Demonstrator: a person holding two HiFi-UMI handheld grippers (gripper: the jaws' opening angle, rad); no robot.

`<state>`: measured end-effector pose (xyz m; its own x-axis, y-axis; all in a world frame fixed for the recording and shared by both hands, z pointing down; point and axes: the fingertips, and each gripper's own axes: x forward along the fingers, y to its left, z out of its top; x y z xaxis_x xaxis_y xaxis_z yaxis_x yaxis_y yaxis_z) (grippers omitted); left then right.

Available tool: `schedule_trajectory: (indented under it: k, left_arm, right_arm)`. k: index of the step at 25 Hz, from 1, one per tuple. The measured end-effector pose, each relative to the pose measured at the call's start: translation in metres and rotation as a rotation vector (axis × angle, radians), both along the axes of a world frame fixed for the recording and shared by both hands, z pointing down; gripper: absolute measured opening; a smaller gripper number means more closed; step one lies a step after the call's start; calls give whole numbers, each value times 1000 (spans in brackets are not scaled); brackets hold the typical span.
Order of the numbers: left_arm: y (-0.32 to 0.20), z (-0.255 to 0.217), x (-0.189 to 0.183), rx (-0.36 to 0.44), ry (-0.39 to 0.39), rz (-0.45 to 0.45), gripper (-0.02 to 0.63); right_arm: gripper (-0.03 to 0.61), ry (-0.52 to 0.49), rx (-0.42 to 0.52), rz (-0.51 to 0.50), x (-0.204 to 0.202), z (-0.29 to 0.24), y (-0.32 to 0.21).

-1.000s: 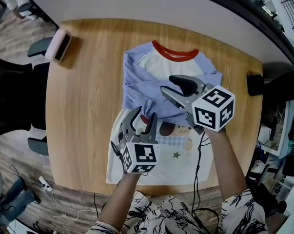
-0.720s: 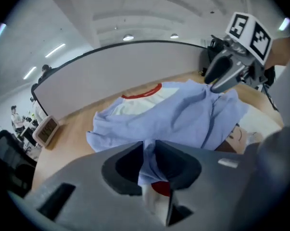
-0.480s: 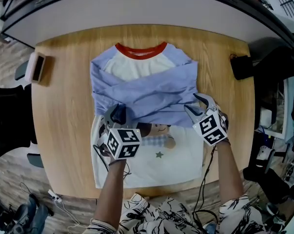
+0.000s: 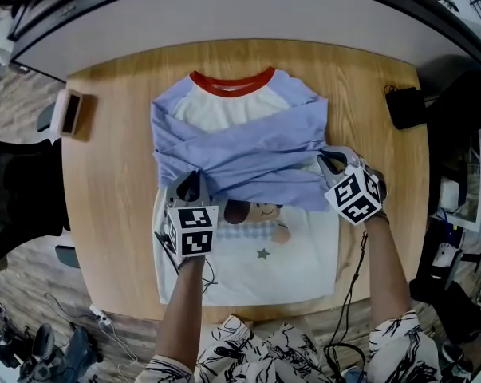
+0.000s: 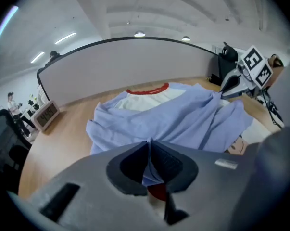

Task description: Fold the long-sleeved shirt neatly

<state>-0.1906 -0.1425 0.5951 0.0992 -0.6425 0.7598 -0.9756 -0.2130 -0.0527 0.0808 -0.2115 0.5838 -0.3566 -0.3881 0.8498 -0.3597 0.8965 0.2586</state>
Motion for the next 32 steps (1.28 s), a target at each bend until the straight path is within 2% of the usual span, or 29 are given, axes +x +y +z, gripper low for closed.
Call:
schedule_trajectory:
  k: [2,4,6,8,11,13,15,16,17,19,21,22,24,26,27,29,32]
  left_arm:
    - [-3,-12,-3,48,22,-24,29]
    - [-1,-33,-6,131,66,-84,29]
    - [9,-52,-13,231,172,-215,28]
    - [28,-56,-24,274,311,-382,29]
    - [59,-29,-38,191,437,-588,29]
    - [79,-13,-50,136,493,-729,59]
    - [96,-13,-62,126,510,-836,90]
    - [98,-21,-66,155,480,-829,124]
    - [94,-35,-66,199,428,-763,138]
    - [70,-62,-46,263,347,-513,178]
    - [45,-68,-16,246,355,-287,141]
    - [38,-61,-9,210,348,-236,140]
    - [36,-35,-15,117,298,-245,109]
    - [44,-13,-36,49,268,-329,99]
    - [47,-10,-47,50,271,-367,87]
    - [53,-30,-63,125,294,-392,100]
    - [72,-85,-74,263,317,-289,170]
  right_arm:
    - [23,5,23,1,3,0,1]
    - [23,-8,61,32,10,-6,2]
    - [23,-25,112,88,21,-15,4]
    - [23,-29,153,137,34,-18,7]
    - [26,-9,146,138,42,-5,14]
    - [25,3,139,134,42,2,16]
    - [26,-2,139,144,42,2,16]
    - [26,-7,139,147,41,1,16]
    - [29,-15,136,147,40,-1,16]
    - [56,-41,121,152,39,-5,19]
    - [88,-80,112,173,40,-12,21]
    - [91,-107,111,188,41,-17,23]
    - [87,-166,94,229,39,-21,27]
    - [84,-190,62,260,38,-16,32]
    - [84,-193,53,268,39,-13,33]
    - [89,-219,44,289,44,-16,38]
    - [123,-347,5,332,55,-39,55]
